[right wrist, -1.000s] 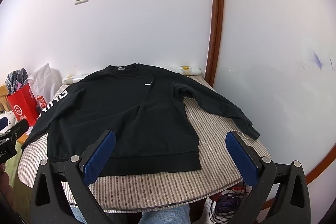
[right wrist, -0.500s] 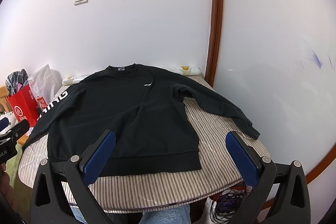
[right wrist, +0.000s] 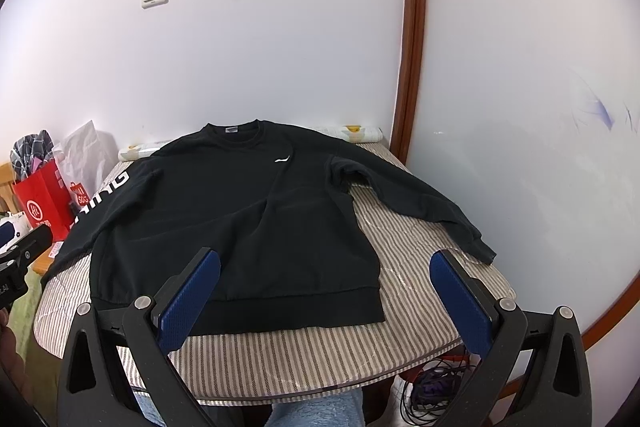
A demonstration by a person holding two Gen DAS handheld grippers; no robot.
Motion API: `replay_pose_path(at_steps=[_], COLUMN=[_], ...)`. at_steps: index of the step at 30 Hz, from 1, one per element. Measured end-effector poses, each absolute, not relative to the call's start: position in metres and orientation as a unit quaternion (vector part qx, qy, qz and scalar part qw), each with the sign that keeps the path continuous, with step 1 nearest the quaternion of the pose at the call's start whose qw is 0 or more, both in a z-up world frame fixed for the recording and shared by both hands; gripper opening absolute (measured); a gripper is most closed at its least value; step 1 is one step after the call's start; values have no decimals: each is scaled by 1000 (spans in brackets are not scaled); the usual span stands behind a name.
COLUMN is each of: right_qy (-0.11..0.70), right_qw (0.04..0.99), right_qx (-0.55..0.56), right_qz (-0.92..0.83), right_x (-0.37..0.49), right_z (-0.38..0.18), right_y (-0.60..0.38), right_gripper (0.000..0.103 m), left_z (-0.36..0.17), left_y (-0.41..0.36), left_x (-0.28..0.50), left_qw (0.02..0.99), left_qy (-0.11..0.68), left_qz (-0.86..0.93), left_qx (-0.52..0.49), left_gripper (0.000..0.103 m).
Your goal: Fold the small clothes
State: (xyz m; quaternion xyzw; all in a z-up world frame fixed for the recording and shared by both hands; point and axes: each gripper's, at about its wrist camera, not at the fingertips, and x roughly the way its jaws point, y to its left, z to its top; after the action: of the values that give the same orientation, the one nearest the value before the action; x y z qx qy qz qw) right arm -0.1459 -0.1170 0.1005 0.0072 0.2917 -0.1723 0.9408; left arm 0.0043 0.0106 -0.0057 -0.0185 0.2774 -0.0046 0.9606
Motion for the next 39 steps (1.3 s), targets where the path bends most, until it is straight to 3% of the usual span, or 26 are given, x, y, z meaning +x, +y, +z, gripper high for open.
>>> replay_pose_path(at_steps=[16,30,39], right_qy=[307,370,421], right_qw=[938,920,902], right_qx=[-8,13,7], right_qz=[-158,-129,-90], right_x=[-113,-33,18], right_z=[94,22,-24], right_y=[-107,-126,-111], right_gripper=[103,103,103], left_z=[-14,-106,-167], left_y=[25,111,193], left_x=[36,107,129], left_qw=[956,907,863], left_qy=[289,372,385], left_qz=[-25,1,56], left_qx=[-52,-197,-321], left_gripper=[103,103,88])
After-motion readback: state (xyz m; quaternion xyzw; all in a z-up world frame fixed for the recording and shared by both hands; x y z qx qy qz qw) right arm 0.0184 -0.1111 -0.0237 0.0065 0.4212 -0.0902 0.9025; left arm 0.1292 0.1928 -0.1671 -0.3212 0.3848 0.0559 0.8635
